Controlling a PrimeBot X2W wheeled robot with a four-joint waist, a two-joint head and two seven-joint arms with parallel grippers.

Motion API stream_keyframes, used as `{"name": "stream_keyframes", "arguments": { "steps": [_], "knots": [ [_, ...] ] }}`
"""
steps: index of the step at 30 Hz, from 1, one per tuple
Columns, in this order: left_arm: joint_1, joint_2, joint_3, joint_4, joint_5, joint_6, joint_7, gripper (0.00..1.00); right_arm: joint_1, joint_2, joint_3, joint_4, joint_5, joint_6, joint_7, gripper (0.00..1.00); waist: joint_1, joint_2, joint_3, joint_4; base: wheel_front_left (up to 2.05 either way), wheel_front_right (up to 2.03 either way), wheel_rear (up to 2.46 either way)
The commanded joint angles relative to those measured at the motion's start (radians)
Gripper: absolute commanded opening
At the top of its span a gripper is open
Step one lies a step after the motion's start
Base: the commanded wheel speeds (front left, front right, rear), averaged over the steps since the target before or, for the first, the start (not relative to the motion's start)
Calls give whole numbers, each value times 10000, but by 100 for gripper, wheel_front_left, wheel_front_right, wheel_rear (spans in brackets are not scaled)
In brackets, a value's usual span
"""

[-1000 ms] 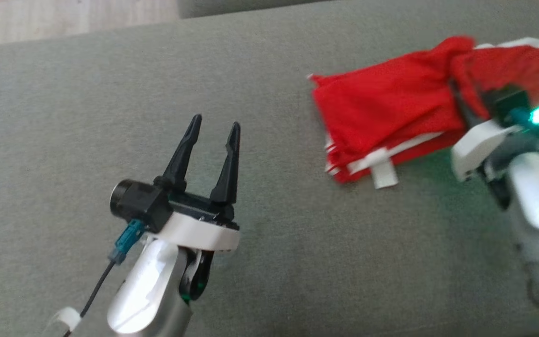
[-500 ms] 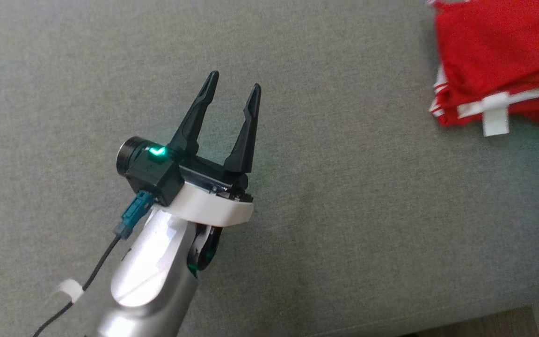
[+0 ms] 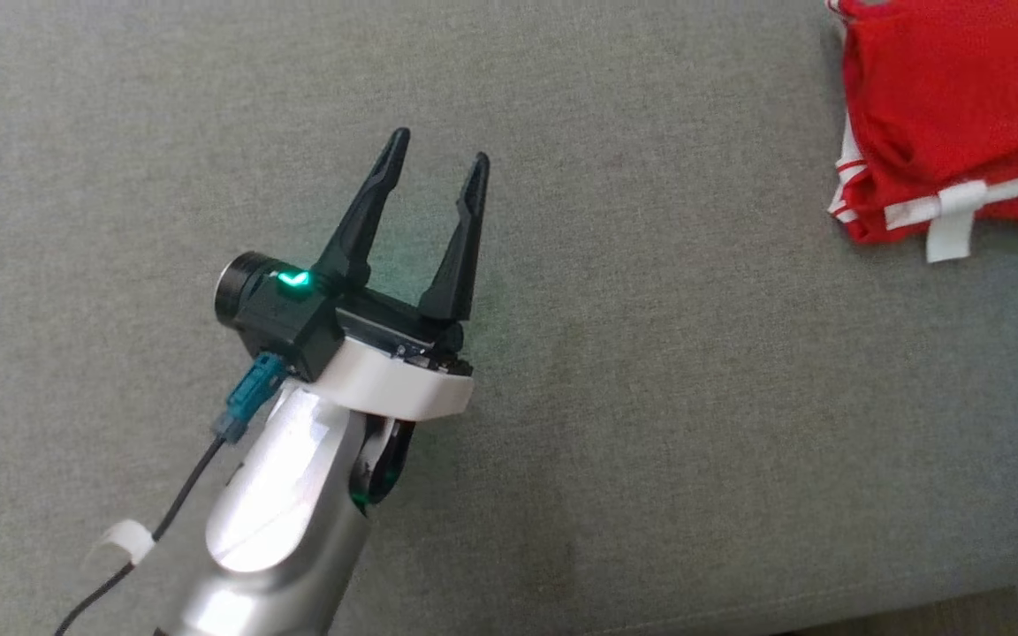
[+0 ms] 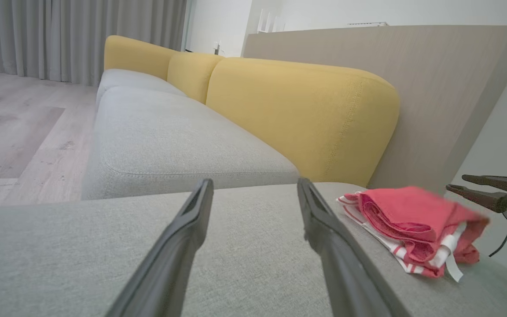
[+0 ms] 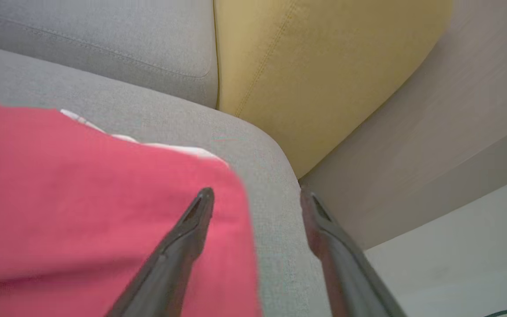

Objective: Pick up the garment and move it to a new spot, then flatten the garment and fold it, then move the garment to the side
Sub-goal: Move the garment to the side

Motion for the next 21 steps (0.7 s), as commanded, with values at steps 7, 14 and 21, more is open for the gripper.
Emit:
{"name": "stream_keyframes", "arguments": {
  "steps": [7, 14, 21],
  "knots": [
    [259, 76, 941, -299, 134, -24, -51, 100, -185, 364, 269, -623, -163, -7, -370, 100, 0, 0, -1121, -10, 0, 0, 0],
    [861, 76, 1782, -332, 261, -12, -51, 100, -18, 1123, 882, -1476, 344, -7, -451, 100, 0, 0, -2124, 98, 0, 0, 0],
    [1757, 76, 2798, -505, 373, 30, -51, 100, 641, 2234, 1261, -2799, 1624, -7, -593, 100, 0, 0, -3011, 387, 0, 0, 0]
  ]
}}
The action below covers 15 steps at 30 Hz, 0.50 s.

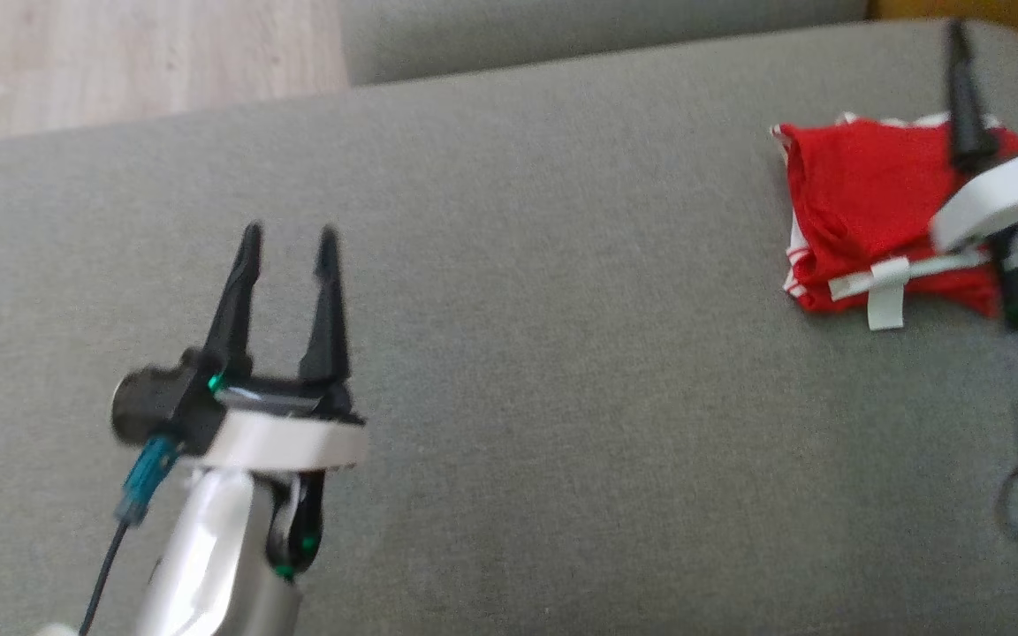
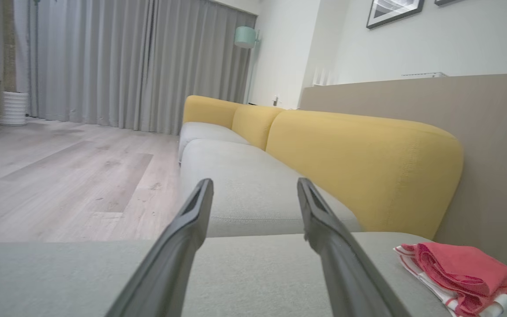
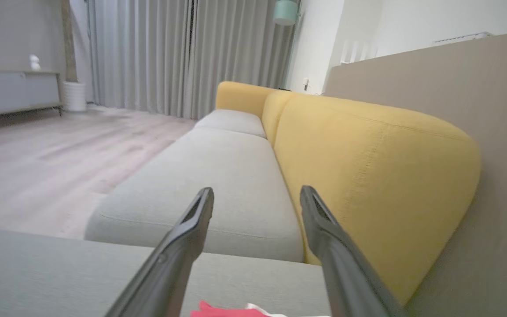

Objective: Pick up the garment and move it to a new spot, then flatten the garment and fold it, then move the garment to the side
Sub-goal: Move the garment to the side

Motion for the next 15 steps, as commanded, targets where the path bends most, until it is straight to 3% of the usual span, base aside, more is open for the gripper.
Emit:
{"name": "stream_keyframes", "arguments": {
  "steps": [1, 8, 15],
  "knots": [
    [91, 82, 547, -379, 67, 9, -51, 100, 329, 422, 152, -700, 357, -7, -133, 100, 2, -1, -408, 232, 0, 0, 0],
    [868, 82, 1028, -320, -74, -31, -51, 100, 1734, 2104, -165, -1845, 1324, -7, -172, 100, 2, -1, -834, 413, 0, 0, 0],
    [1262, 82, 1057, -257, -220, -20, -51, 100, 3247, 2506, 20, -1932, 1547, -7, -589, 100, 2, -1, -995, 493, 0, 0, 0]
  ]
}}
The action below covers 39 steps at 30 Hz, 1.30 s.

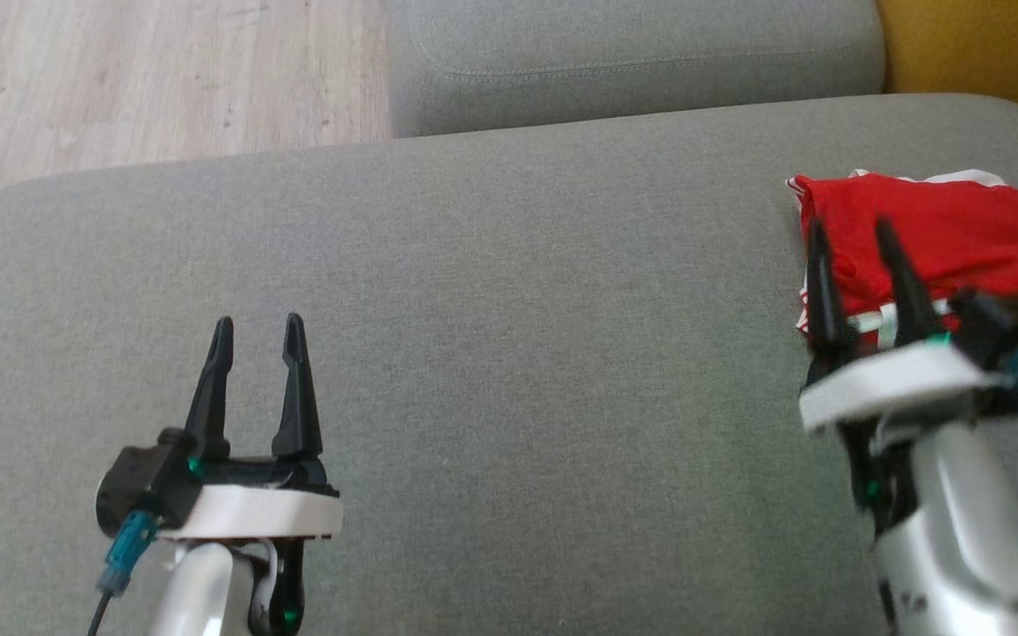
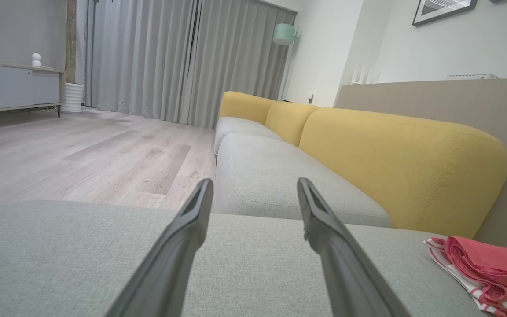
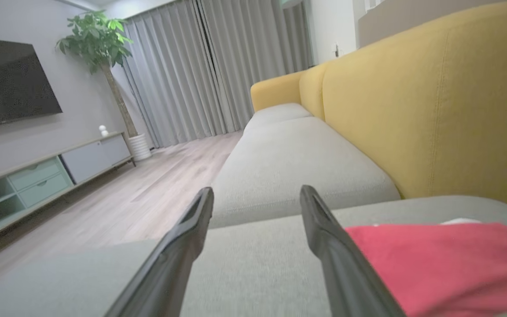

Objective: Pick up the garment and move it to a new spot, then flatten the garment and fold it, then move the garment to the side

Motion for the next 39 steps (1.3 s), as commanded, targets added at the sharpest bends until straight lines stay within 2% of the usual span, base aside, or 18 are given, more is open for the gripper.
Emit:
{"name": "stream_keyframes", "arguments": {
  "steps": [1, 11, 39],
  "knots": [
    [-204, 70, 332, -259, -108, 30, -51, 100, -107, 97, 329, -230, 125, -7, -227, 100, 1, -1, -19, 0, 0, 0, 0],
    [72, 70, 132, 141, -533, 98, -51, 100, 711, 104, 781, 753, 380, -7, -1116, 100, 1, -1, -162, 77, 0, 0, 0],
    [244, 70, 430, -228, -806, 418, -51, 100, 536, 106, 1153, 1153, 339, -7, -1320, 100, 1, -1, -255, -38, 0, 0, 0]
  ]
}}
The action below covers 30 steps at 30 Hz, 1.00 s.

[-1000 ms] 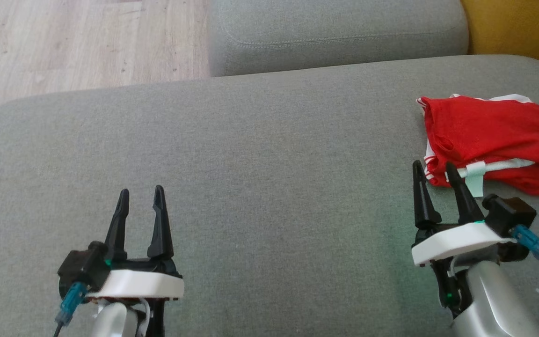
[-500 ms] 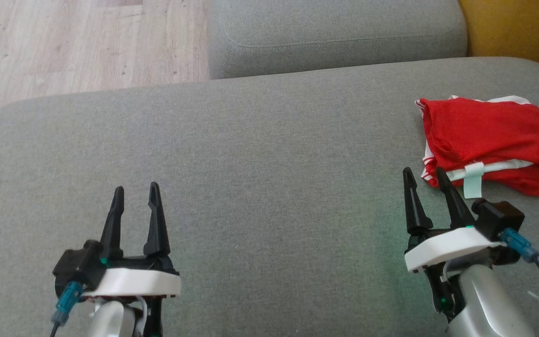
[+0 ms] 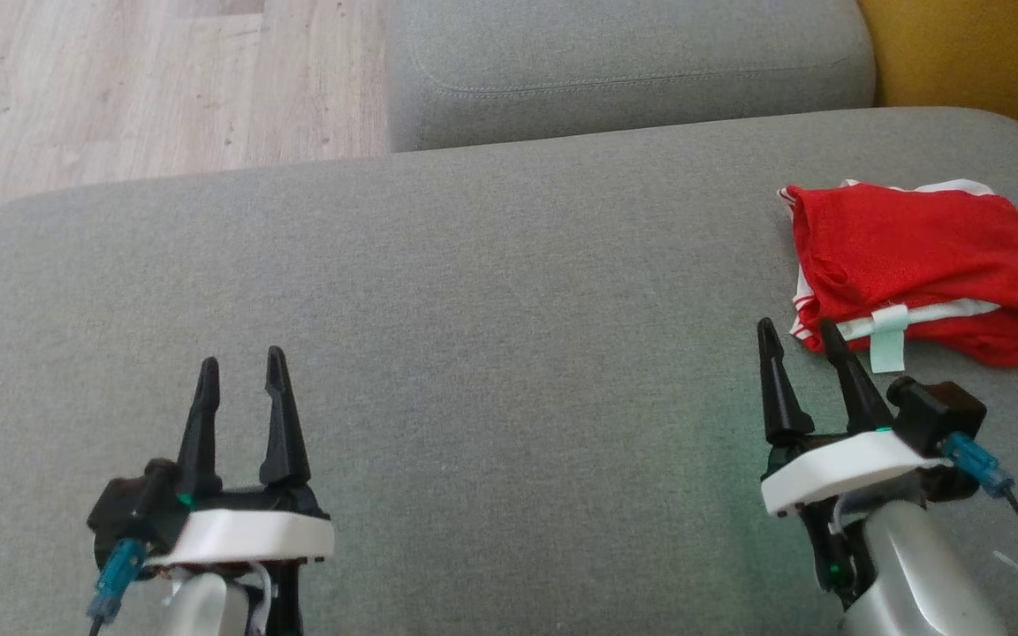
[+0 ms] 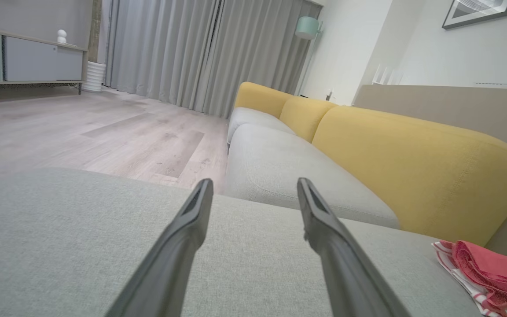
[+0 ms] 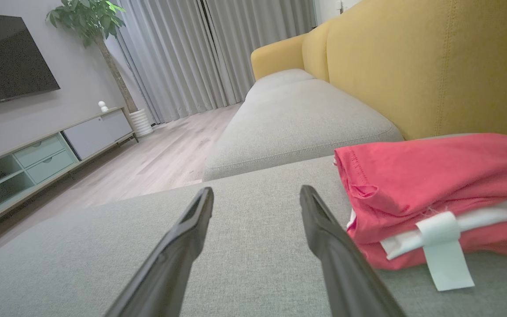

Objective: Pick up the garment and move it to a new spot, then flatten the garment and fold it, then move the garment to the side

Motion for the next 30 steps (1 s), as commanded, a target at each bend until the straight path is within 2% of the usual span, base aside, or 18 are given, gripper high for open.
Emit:
{"name": "stream_keyframes", "arguments": {
  "steps": [1, 2, 6, 30],
  "knots": [
    [-259, 68, 384, -352, -54, 94, -53, 100, -427, 56, 248, -269, 63, -7, -125, 100, 0, 0, 4, 0, 0, 0, 0],
    [0, 0, 10, -6, -37, 79, 0, 0, -1, 0, 6, 4, 8, 0, 0, 0, 0, 0, 3, -3, 0, 0, 0],
    [196, -9, -26, 526, -108, 104, 29, 0, 277, 4, 8, 461, 49, 0, 27, 0, 1, 0, 4, -4, 0, 0, 0],
    [128, 6, 438, 443, -2458, -79, 736, 0, 432, 14, -449, -98, 2563, -1, 719, 0, 1, 0, -8, 30, 0, 0, 0]
  ]
}}
